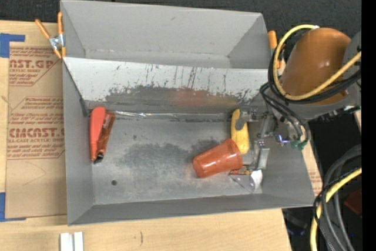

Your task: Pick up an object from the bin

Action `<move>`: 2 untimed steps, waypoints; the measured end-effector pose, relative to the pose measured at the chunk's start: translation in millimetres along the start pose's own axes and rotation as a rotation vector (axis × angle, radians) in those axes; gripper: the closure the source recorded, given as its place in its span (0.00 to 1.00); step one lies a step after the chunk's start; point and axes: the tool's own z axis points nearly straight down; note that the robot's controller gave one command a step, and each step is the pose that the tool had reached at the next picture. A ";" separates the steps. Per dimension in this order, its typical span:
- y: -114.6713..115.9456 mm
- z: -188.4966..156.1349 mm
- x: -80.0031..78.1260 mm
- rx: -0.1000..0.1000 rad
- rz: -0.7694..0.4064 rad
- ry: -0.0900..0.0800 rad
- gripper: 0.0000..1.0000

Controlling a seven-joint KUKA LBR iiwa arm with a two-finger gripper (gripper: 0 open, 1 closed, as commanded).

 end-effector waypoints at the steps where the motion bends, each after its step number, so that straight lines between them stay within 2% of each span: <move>1: 0.3 -4.5 -1.6 0.001 -0.001 -0.008 0.00; 2: 10.5 31.4 -9.1 0.003 -0.035 -0.016 0.00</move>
Offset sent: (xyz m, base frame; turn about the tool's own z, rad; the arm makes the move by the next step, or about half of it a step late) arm 0.0187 0.0397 -0.1314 -0.1228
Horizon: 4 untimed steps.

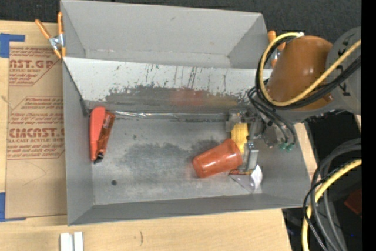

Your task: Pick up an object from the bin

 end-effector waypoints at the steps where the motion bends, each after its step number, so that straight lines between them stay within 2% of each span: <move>1: 15.6 41.8 8.3 -0.003 -0.122 0.010 0.00; 2: 26.5 84.9 7.8 0.000 -0.047 -0.003 1.00; 4: 26.6 83.4 7.9 0.000 -0.046 -0.001 1.00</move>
Offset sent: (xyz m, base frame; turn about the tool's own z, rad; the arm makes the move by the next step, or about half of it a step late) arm -0.0090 0.0256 -0.0861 -0.0454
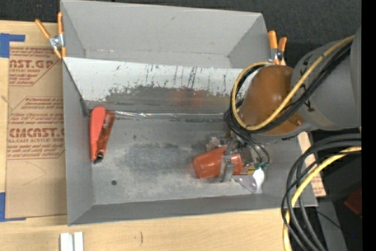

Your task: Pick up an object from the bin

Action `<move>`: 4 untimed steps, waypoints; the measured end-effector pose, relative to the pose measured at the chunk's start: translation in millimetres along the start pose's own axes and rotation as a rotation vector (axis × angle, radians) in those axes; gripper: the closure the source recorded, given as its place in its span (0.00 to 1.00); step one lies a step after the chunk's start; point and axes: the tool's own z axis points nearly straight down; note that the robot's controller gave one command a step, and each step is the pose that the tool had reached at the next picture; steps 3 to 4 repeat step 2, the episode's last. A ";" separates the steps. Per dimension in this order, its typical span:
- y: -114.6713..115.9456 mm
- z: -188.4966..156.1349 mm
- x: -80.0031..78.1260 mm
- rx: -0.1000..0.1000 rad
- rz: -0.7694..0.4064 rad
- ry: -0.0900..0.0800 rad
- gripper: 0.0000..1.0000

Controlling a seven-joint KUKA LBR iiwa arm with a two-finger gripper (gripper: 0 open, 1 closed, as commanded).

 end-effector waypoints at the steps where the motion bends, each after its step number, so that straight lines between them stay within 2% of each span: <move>1: 14.9 -37.1 -3.6 0.001 -0.042 -0.006 1.00; 2: -8.0 -208.4 -2.5 0.000 -0.065 0.001 1.00; 4: -8.0 -208.4 -2.5 0.000 -0.065 0.001 1.00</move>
Offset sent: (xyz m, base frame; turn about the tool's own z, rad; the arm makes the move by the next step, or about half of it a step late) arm 0.0005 -0.0116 0.2304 -0.0659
